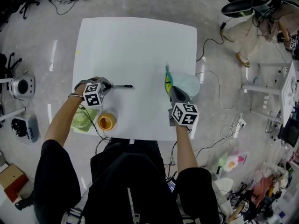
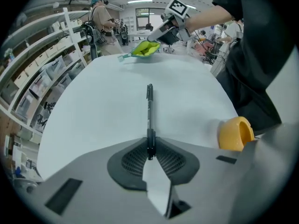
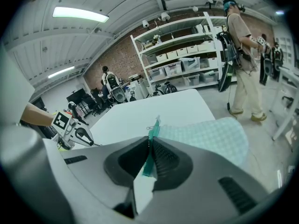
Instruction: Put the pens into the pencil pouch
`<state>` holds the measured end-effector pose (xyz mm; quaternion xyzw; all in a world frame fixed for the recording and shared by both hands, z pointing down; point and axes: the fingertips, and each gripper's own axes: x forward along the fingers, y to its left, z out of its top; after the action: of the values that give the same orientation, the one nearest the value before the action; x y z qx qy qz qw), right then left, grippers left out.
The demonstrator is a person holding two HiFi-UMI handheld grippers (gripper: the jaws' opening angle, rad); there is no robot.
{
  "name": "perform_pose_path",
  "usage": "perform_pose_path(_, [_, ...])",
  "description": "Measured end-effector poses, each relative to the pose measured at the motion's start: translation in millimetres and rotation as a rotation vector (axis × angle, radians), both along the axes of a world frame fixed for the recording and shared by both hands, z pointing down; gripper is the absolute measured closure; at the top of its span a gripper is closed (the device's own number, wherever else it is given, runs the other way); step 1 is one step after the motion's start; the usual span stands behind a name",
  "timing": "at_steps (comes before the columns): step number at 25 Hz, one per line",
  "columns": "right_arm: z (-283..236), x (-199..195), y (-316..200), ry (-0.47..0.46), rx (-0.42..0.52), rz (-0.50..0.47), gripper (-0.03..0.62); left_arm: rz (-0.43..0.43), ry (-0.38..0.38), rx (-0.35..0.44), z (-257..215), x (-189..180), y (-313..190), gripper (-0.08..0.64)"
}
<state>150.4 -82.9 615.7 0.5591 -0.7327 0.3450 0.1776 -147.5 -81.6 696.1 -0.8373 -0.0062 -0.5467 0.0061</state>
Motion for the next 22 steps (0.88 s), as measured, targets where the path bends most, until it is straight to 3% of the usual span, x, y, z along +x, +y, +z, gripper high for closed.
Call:
perform_pose_path(9, [-2, 2, 1, -0.011, 0.008, 0.021, 0.558, -0.075, 0.082, 0.002, -39, 27, -14, 0.488])
perform_pose_path(13, [-3, 3, 1, -0.019, 0.005, 0.028, 0.558, -0.118, 0.133, -0.046, -52, 48, -14, 0.488])
perform_pose_path(22, [-3, -4, -8, -0.055, 0.012, 0.052, 0.558, -0.097, 0.156, -0.096, -52, 87, -19, 0.488])
